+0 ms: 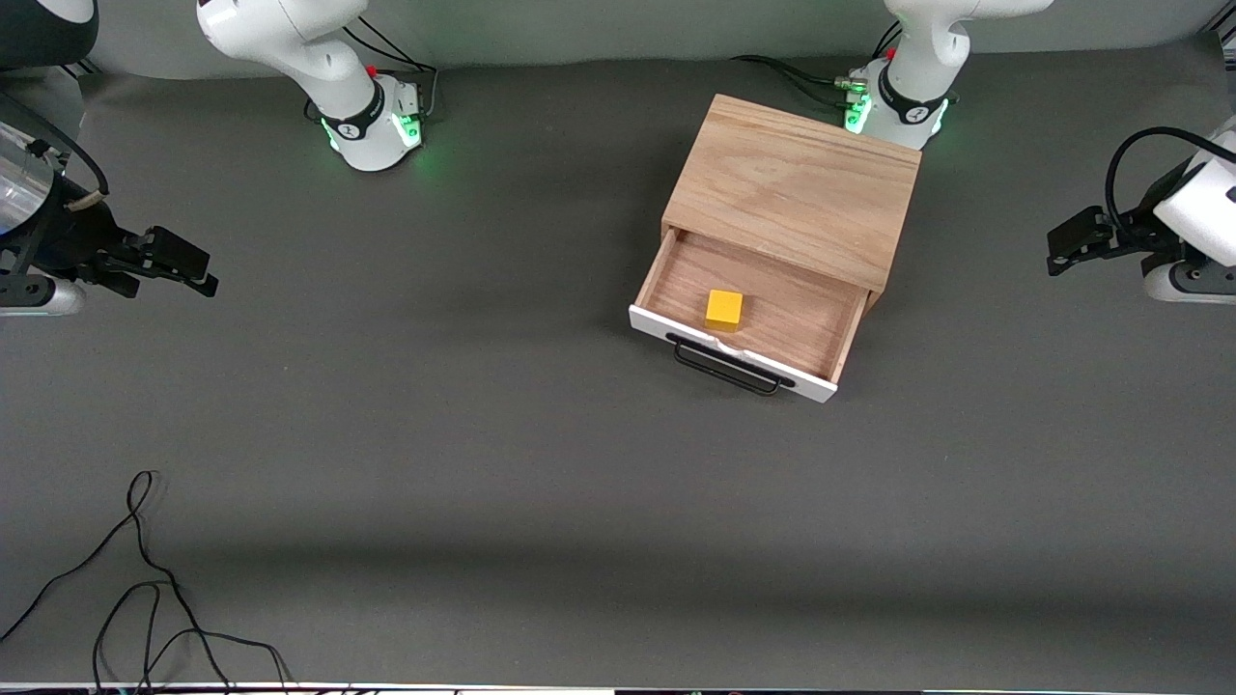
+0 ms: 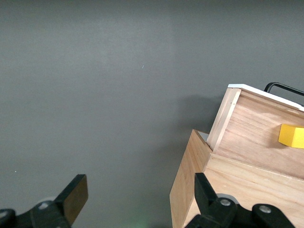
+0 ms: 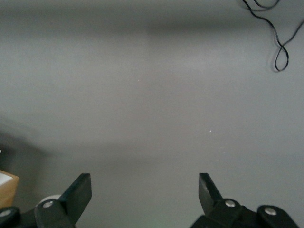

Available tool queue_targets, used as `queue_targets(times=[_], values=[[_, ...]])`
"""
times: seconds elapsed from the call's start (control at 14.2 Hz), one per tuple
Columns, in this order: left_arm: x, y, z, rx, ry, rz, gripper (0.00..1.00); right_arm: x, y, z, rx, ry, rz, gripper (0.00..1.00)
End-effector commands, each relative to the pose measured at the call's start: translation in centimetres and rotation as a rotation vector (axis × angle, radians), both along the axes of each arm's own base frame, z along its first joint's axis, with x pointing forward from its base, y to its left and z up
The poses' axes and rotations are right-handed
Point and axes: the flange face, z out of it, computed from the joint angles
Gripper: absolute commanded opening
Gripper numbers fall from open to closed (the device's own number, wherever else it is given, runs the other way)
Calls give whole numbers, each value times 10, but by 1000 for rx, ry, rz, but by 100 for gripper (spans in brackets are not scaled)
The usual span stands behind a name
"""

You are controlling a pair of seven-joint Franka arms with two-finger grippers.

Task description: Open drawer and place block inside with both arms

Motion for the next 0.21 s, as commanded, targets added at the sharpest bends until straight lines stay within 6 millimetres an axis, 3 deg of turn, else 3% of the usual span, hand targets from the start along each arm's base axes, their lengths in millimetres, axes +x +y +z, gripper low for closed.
queue_targets(times=[0.0,0.14], values=[[-4,-1,1,1,9,-16,100,3,-13,3,-17,-6,30,100],[-4,-2,1,1,9,-17,100,3,-13,2,-16,-2,27,100]])
